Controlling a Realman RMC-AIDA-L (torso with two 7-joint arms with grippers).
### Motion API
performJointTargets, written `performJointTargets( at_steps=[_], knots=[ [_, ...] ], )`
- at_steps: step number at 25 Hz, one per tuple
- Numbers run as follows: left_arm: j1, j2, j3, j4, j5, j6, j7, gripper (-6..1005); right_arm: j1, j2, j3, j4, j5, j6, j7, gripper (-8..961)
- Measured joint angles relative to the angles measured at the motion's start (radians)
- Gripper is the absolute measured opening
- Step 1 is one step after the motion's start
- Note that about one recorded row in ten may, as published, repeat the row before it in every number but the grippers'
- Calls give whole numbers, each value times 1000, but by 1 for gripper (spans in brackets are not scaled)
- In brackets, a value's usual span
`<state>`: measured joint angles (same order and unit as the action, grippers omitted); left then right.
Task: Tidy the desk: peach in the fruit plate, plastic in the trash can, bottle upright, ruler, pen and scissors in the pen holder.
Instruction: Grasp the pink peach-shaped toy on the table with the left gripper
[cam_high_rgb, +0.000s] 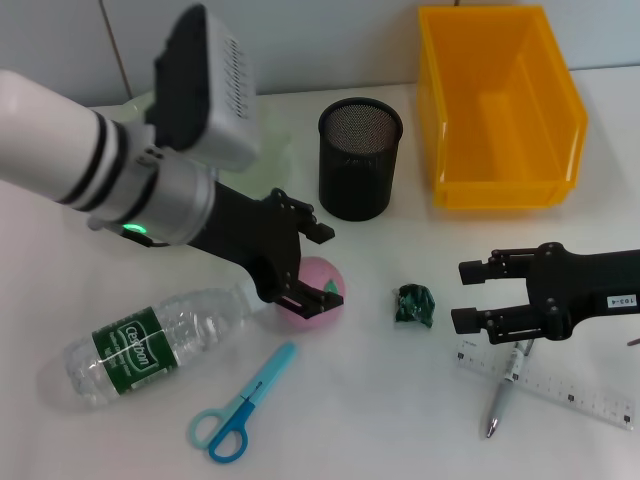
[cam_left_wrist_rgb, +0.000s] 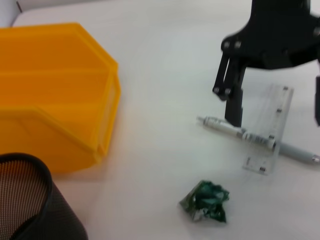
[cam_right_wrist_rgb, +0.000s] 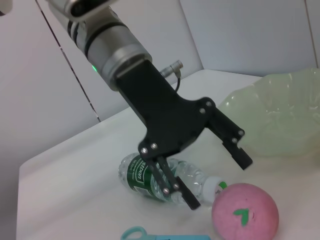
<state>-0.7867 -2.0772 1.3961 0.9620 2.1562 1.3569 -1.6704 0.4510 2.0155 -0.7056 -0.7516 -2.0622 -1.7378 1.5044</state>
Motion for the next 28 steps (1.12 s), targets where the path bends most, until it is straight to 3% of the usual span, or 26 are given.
performJointTargets(
  at_steps=[6,7,13,28],
  knots=[
    [0,-1,44,-1,3,-41,-17,715,0,0,-1,0,-1,-3,0,769],
    [0,-1,96,-9,15,-95,-45,713,0,-1,-2,-1,-1,-3,0,769],
    [-3,-2,173,-42,54,-188,-95,703,1,-5,-7,-1,-1,-2,0,769],
    [-1,-1,195,-60,44,-210,-95,677,2,-5,-8,0,-1,-1,0,770]
  ],
)
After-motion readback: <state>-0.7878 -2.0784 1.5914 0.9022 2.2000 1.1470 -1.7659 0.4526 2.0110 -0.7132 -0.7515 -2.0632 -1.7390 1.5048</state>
